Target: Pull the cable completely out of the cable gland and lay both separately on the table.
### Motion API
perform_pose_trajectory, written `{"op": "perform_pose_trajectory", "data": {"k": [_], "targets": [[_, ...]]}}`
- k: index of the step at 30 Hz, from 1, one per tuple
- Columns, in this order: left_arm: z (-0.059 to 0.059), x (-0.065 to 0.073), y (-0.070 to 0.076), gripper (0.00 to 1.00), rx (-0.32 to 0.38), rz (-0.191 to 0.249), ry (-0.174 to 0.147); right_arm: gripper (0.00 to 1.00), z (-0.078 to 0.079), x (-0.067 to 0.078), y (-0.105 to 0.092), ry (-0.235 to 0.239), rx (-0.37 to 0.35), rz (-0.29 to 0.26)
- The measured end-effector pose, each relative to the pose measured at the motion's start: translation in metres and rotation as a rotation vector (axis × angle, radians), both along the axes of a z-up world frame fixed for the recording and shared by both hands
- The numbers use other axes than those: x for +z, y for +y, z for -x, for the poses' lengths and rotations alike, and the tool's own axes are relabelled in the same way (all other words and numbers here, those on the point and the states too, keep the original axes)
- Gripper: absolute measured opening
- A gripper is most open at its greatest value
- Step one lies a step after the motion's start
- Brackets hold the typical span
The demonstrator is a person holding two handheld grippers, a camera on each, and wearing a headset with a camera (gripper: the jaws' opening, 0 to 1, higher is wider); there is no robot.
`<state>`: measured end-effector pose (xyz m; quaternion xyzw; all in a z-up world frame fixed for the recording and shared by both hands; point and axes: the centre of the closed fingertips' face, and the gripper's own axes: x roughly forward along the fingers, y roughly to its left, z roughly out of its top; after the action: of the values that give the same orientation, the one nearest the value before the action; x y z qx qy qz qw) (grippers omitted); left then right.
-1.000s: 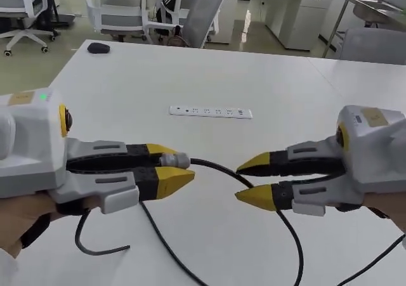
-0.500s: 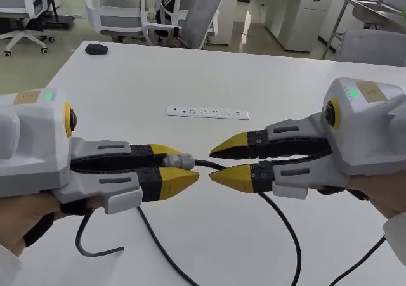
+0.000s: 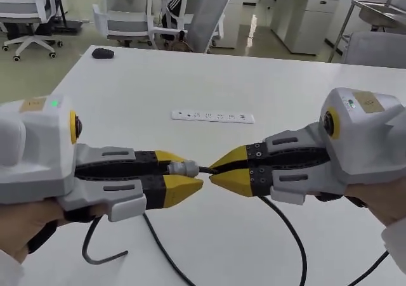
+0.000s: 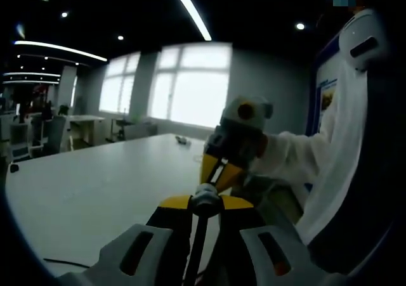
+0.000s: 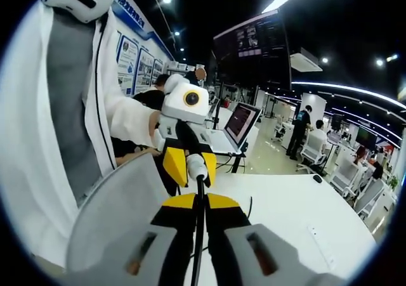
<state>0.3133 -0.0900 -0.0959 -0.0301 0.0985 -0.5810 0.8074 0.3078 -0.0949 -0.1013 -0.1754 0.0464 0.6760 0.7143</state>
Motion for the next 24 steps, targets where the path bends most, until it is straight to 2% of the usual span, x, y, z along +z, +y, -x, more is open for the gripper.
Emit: {"op": "perform_pose_trajectory", "data": {"k": [12, 16, 24], "targets": [[-0.004, -0.004, 0.010, 0.17, 0.014, -0.018, 0.008, 0.03, -0.009, -0.009, -0.007, 0.020, -0.017, -0.007], [-0.006, -0.006, 0.015, 0.17, 0.023, -0.019, 0.014, 0.03, -0.014, -0.016, -0.014, 0.041, -0.041, -0.001], [-0.009, -0.010, 0.025, 0.17, 0.046, -0.011, 0.027, 0.03, -0.023, -0.040, -0.038, 0.094, -0.099, 0.046]]}}
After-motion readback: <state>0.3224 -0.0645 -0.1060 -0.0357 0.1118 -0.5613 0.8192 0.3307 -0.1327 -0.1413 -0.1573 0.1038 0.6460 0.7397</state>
